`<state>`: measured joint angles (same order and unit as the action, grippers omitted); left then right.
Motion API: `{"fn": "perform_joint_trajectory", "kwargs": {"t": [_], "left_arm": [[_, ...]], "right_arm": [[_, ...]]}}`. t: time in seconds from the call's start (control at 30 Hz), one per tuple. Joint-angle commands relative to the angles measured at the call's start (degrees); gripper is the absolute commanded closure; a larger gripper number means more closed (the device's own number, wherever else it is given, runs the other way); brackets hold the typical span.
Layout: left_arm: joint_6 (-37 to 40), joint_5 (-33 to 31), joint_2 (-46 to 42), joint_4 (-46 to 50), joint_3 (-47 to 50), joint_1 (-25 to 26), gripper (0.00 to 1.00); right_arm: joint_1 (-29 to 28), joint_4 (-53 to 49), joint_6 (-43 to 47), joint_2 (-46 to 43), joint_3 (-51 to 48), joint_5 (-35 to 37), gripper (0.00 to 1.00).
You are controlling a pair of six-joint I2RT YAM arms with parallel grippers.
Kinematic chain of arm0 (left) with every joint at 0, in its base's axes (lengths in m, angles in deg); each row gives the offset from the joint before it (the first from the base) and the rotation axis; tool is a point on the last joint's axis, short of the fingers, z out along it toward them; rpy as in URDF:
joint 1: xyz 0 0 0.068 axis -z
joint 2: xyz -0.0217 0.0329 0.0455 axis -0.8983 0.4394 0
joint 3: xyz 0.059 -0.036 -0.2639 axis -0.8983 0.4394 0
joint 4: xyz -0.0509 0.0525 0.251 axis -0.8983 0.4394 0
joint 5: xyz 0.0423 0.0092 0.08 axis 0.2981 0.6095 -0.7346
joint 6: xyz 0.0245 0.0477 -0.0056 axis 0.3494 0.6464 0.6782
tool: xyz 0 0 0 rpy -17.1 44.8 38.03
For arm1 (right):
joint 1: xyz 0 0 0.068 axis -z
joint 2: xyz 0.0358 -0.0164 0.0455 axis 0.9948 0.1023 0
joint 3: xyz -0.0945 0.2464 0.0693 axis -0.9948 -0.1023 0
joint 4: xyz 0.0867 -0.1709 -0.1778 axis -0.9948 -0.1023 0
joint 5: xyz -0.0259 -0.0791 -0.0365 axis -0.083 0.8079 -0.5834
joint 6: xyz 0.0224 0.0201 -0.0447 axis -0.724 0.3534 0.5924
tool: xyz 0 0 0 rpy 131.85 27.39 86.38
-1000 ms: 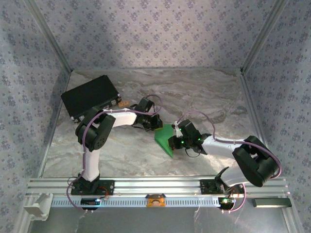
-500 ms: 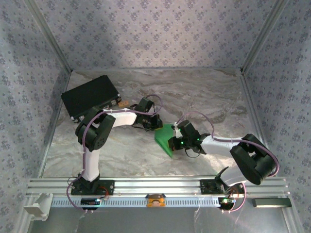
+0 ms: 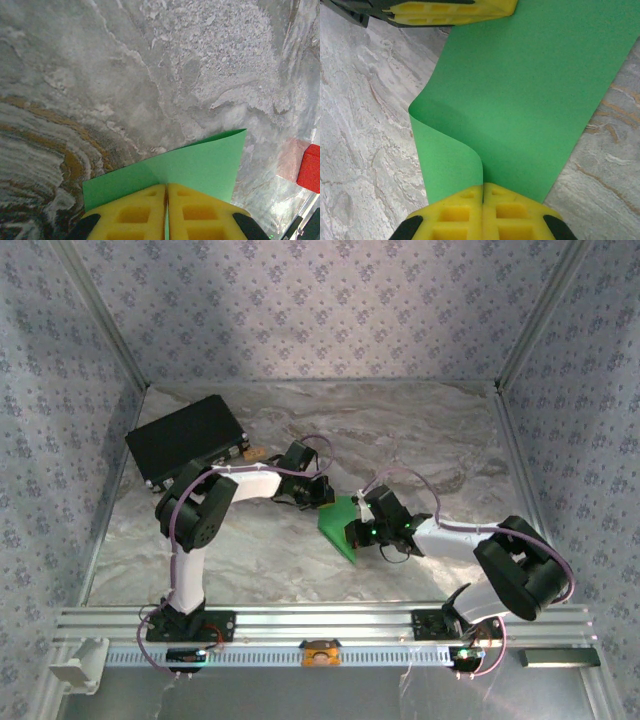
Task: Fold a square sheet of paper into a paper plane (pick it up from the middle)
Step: Third fold the triangle at the center of the table.
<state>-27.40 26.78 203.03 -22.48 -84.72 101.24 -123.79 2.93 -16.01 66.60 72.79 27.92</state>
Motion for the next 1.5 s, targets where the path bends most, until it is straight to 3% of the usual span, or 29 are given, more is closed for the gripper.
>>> {"fn": "perform_joint_trajectory", "kwargs": {"t": [0.0, 1.07, 1.47], "left_arm": [[0.9, -1.3, -0.9, 2.2, 0.2, 0.3, 0.90], [1.1, -1.1, -1.3, 2.2, -0.6, 0.3, 0.90], [1.3, -3.6, -10.1, 1.9, 0.8, 0.4, 0.73]], "right_arm": [[0.1, -1.5, -0.2, 0.7, 0.8, 0.9, 1.00], [-0.1, -1.3, -0.8, 2.8, 0.5, 0.9, 1.00], [-0.1, -1.1, -1.0, 2.9, 0.6, 0.9, 1.00]]}}
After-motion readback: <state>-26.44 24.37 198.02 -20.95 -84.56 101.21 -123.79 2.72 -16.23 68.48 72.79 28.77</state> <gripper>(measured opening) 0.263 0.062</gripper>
